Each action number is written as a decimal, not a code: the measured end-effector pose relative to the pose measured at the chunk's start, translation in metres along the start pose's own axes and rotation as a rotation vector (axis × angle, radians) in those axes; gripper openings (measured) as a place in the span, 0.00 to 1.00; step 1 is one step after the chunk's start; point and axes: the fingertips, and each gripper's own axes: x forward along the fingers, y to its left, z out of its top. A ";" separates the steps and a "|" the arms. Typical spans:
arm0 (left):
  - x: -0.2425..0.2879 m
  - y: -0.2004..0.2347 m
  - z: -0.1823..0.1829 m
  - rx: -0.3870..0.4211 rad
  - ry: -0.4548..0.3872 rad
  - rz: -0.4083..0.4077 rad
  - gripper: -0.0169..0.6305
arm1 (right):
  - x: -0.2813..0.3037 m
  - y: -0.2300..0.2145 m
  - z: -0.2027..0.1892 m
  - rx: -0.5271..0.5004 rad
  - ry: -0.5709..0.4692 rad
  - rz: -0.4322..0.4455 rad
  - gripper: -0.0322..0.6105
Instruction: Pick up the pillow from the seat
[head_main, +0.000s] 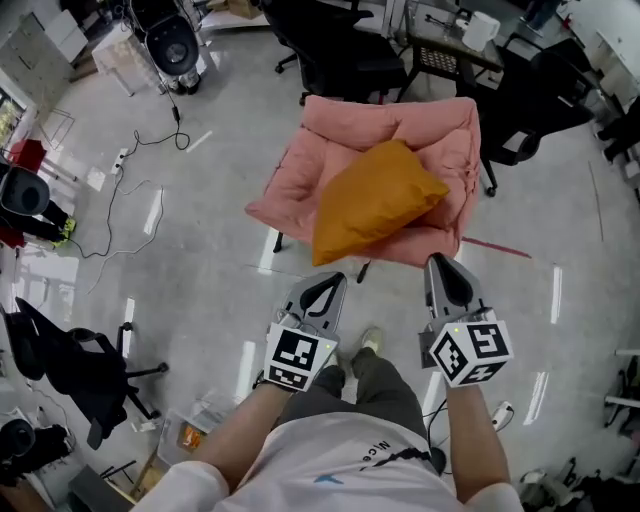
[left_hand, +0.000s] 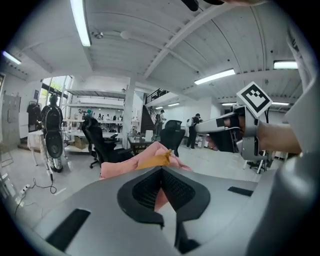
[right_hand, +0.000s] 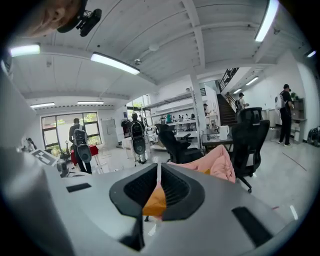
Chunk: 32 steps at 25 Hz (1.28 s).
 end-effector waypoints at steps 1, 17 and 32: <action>0.009 0.004 -0.006 0.004 0.013 0.008 0.04 | 0.009 -0.012 -0.003 0.018 0.008 -0.017 0.08; 0.127 0.063 -0.126 0.213 0.275 0.171 0.50 | 0.155 -0.181 -0.062 0.402 0.032 -0.246 0.40; 0.161 0.084 -0.207 0.311 0.408 0.145 0.52 | 0.191 -0.194 -0.062 0.481 0.010 -0.279 0.45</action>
